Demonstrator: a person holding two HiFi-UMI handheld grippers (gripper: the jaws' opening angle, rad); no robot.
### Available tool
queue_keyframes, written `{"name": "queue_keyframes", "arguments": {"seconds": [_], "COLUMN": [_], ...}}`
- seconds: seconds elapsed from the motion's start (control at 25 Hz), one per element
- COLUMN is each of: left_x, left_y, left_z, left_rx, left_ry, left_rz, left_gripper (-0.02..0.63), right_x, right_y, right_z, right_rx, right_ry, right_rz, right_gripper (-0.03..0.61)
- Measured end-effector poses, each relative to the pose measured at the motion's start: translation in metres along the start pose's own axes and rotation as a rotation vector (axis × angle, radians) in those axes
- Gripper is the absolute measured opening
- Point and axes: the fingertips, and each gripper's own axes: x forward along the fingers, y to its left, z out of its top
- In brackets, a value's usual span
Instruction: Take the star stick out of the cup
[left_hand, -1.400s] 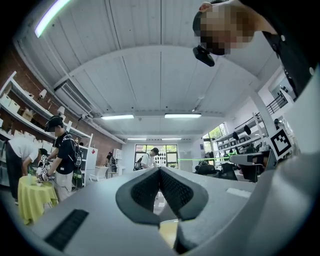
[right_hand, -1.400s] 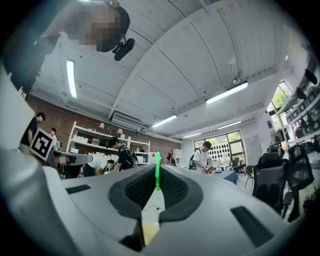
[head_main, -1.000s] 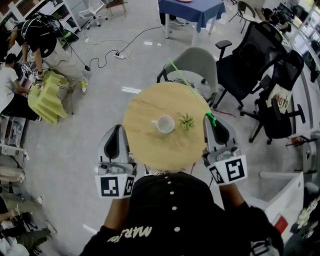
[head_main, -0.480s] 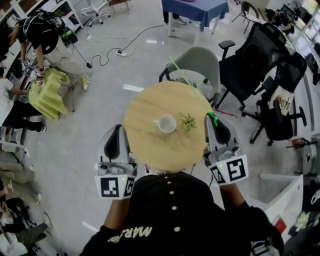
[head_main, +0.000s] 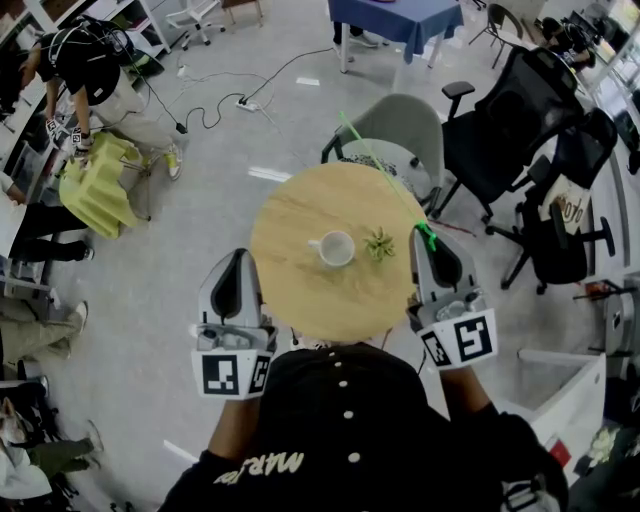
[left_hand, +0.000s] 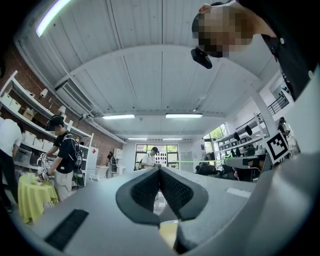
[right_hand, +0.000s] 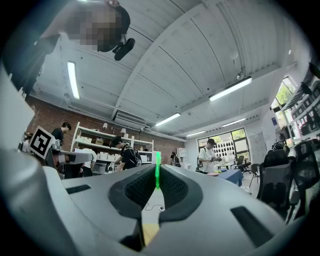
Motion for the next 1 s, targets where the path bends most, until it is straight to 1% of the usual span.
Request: {"name": "queue_keyframes", "arguments": {"seconds": [0.64,1.0], "left_x": [0.003,0.004], "left_y": [0.004,0.000], "left_z": [-0.008,-0.012], "left_rx": [-0.004,-0.023], "left_ry": [0.008,0.011], "left_rz": [0.005,-0.005], "left_gripper": [0.003,0.004], "right_x": [0.009,0.008], "right_y": [0.003,0.005], "right_z": [-0.008,-0.009], "right_rx": [-0.006,-0.013], "right_ry": [0.011,0.020], "right_rz": [0.014,0.017], "right_gripper": [0.021,0.021]}}
